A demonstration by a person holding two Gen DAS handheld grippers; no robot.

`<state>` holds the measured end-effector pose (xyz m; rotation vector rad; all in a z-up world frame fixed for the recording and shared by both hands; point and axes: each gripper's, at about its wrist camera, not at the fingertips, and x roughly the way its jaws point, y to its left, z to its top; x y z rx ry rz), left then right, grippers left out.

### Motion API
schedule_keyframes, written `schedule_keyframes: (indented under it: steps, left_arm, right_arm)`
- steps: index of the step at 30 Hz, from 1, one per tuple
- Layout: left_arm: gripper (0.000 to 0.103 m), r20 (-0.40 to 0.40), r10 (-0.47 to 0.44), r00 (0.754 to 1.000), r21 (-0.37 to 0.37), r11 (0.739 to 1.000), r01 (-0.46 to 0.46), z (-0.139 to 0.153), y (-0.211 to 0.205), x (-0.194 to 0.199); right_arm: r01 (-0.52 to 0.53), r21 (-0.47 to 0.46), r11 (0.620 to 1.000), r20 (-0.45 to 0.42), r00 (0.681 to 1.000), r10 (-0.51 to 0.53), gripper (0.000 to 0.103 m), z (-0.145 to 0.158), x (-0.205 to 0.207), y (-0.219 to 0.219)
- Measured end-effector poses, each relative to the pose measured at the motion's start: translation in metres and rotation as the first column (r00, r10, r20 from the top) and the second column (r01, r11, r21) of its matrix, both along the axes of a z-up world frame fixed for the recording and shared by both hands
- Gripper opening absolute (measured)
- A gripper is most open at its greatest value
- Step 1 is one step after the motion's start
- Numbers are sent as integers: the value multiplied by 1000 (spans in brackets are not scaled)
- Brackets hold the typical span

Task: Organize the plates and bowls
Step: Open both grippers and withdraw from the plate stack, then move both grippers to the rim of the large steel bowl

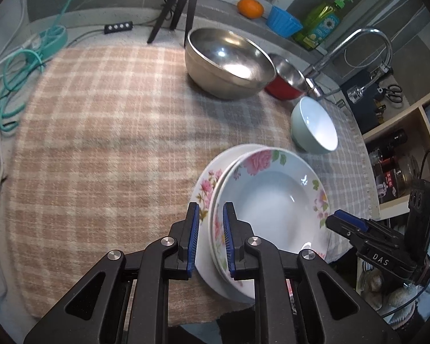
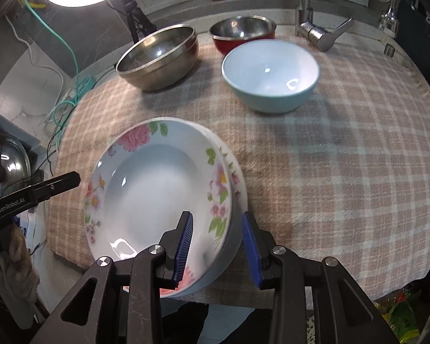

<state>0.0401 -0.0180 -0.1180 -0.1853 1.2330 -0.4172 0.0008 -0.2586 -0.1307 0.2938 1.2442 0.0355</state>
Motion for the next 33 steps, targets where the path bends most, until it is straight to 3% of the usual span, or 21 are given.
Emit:
schedule_keyframes:
  steps: [8,18,19,28,33]
  left_arm:
    - [14,91,41,995,20,999,-42,31,16,16]
    - [14,151,89,984,12,996,-92,54,34,34]
    - [14,154,92,984,13,995,-95,54,34,36]
    - [16,178,89,980,9,996,-92,69,29,58]
    - [16,191,66,979,12,998,-69,77,20,76]
  right_arm:
    - [46,-2,999,144,988,-45,33,34,6,-19]
    - [79,16,997,303,950,-80,37,70,15,-38]
    - [77,18,997,312,947,-79,41,73,18,-39]
    - [26,-41,999,312,950,-12,41,91,43,-30]
    - [5,15,1000,309,951,-9,41,105,67,-34]
